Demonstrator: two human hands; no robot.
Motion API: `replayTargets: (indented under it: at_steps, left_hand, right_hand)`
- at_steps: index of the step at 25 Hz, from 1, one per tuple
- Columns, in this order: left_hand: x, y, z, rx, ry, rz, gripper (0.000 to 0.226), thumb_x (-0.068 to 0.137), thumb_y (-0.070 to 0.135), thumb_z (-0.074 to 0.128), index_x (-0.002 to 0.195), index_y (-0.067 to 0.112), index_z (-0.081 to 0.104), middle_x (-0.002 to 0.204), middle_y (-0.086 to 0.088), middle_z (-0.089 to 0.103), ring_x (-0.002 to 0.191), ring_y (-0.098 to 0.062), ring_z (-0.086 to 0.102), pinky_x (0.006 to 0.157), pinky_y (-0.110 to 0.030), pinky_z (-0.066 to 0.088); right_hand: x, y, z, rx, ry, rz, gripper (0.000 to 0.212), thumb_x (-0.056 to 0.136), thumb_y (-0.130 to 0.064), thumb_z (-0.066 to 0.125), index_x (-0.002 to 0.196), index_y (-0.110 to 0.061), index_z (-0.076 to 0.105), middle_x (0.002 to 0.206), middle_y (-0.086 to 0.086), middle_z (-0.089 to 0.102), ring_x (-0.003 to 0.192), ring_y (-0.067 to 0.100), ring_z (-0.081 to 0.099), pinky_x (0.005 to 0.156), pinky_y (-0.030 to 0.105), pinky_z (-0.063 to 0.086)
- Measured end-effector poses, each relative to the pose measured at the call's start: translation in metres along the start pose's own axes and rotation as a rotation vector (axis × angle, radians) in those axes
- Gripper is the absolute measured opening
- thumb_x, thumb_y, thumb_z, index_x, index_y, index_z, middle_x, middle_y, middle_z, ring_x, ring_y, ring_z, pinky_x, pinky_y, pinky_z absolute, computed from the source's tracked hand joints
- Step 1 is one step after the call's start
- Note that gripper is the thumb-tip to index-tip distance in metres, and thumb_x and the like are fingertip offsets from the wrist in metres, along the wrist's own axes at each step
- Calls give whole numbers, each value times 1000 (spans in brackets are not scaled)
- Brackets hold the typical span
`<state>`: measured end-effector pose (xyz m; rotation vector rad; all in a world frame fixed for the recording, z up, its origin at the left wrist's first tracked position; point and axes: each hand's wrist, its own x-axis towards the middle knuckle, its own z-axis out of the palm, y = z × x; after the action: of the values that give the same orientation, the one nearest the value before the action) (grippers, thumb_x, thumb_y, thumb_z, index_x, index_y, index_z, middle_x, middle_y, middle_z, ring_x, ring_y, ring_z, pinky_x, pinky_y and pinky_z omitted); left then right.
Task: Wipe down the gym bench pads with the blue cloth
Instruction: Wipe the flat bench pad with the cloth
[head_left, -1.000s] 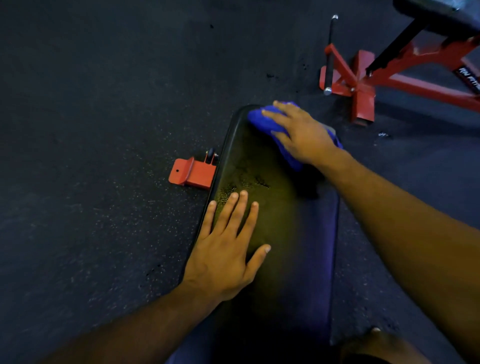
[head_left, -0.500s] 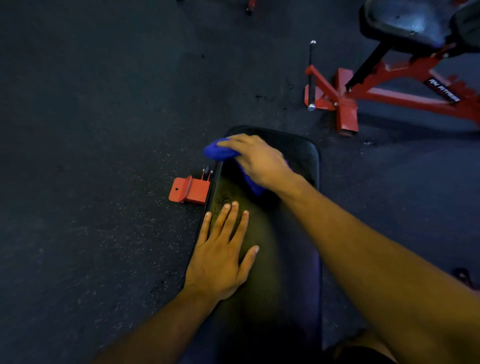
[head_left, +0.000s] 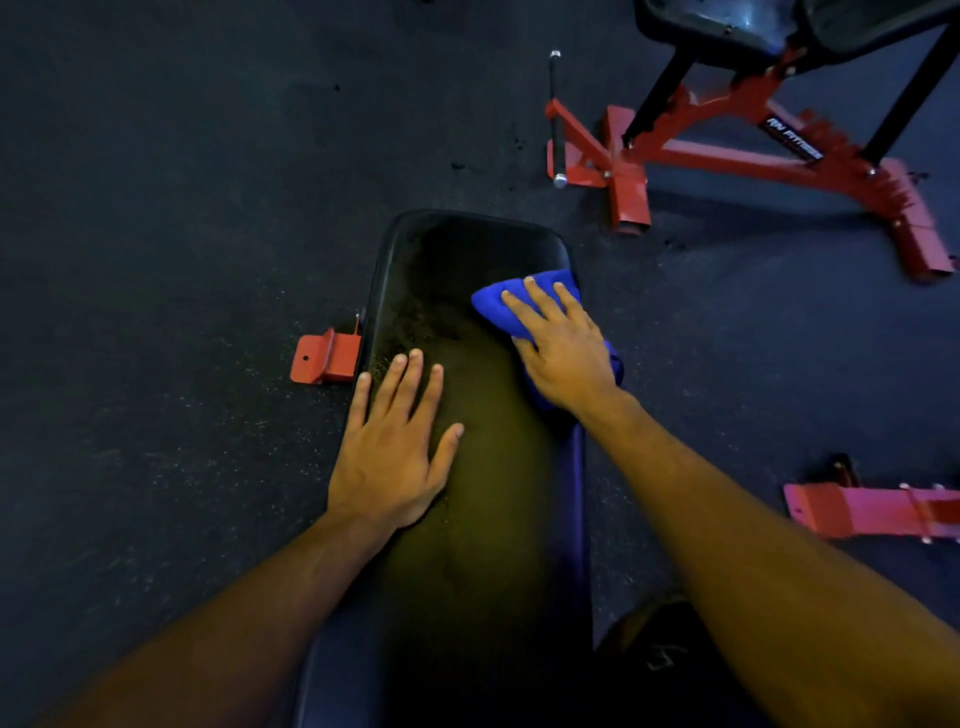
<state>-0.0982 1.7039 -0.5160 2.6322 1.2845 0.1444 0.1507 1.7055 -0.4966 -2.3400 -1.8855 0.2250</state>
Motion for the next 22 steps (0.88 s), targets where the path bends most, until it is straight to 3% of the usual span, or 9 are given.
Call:
replayTargets:
  at_steps: [2,6,10,14,18,22]
  left_hand:
    - [-2,0,-2,-12,-6,4,71,102,57,20,161,18,26,170,-8,16,158,-23,9,127,-51,7]
    - [-1,0,1,-14,-4,9,69,100,50,23,161,17,24,170,-9,15,158,-24,8,127,-51,6]
    - [1,-1,1,-24,1,1,69,100,50,23,161,17,23,170,-9,14,158,-23,7,127,-51,5]
    - [-1,0,2,-40,18,10,68,101,49,25,161,16,26,170,-9,16,158,-22,8,127,-51,4]
    - [-1,1,-2,-29,15,-1,69,100,50,28,160,17,27,169,-9,19,157,-23,12,127,-52,9]
    - [-6,3,-15,-41,-58,-20,74,99,58,25,162,18,22,171,-7,12,158,-20,5,128,-48,1]
  right_hand:
    - [-48,-11,-1,42,-7,-15,57,95,-40,39,151,-36,31,162,-4,25,149,32,20,114,56,30]
    - [-137,-39,4,58,-149,-8,60,97,-37,38,153,-39,19,165,-7,10,152,25,3,121,49,12]
    - [-64,-13,4,56,-21,-12,57,93,-29,39,150,-29,36,159,3,32,147,33,22,117,55,27]
    - [31,14,-2,81,12,82,53,97,-24,40,149,-29,37,159,4,31,147,36,21,115,56,29]
    - [8,2,5,68,90,88,55,97,-17,46,150,-28,38,160,2,30,147,35,22,116,52,30]
    - [-17,6,-21,78,-139,-90,57,95,-6,49,149,-22,41,159,6,31,146,35,25,121,44,20]
